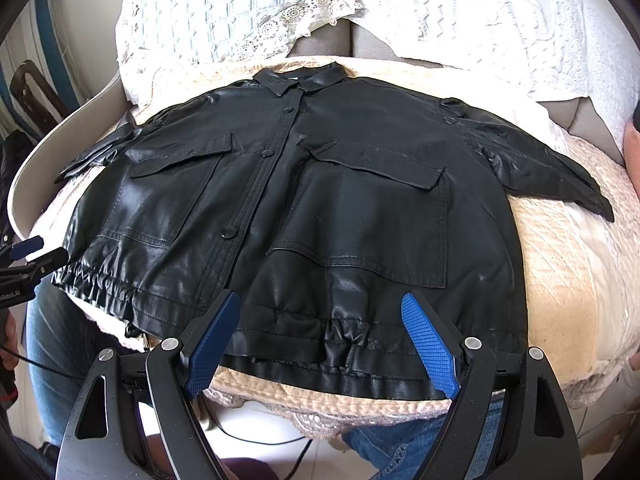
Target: Fold large clothes
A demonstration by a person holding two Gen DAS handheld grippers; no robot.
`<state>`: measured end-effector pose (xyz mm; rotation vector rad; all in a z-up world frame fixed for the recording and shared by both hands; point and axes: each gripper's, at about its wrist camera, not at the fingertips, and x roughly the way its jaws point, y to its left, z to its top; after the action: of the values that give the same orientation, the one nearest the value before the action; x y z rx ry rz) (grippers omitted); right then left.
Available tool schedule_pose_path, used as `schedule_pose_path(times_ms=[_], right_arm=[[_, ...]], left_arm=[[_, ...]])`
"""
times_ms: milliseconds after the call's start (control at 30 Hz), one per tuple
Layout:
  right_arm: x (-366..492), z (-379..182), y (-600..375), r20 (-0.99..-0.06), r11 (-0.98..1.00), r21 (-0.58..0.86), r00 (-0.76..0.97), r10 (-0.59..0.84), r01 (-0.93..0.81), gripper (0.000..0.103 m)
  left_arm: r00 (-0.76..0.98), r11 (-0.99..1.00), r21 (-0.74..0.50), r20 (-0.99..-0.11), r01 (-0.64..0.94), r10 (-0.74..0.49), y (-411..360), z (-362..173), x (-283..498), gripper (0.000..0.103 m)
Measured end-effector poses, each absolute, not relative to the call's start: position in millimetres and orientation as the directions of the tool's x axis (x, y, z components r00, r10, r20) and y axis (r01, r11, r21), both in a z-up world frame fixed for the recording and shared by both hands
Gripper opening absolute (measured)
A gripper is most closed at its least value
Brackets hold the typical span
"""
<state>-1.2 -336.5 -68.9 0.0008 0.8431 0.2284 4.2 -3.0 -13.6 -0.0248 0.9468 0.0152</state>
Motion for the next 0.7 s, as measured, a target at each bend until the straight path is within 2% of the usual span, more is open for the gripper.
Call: schedule_pose_path(times_ms=[533,700], right_arm=[[15,-70,-320,-0.742,0.972,0.086,0.636,0.209,-0.219,0.084],[26,-71,-311,-0.744,0.966,0.102,0.627,0.231,-0.236,0.084]], left_arm=[[0.551,0.997,-0.066,-0.834,-0.047,-0.029,13,-25,18,0.096],[0.555,0.998,-0.042,-0.832,-0.053,-0.006,17,-28,25,0.096]])
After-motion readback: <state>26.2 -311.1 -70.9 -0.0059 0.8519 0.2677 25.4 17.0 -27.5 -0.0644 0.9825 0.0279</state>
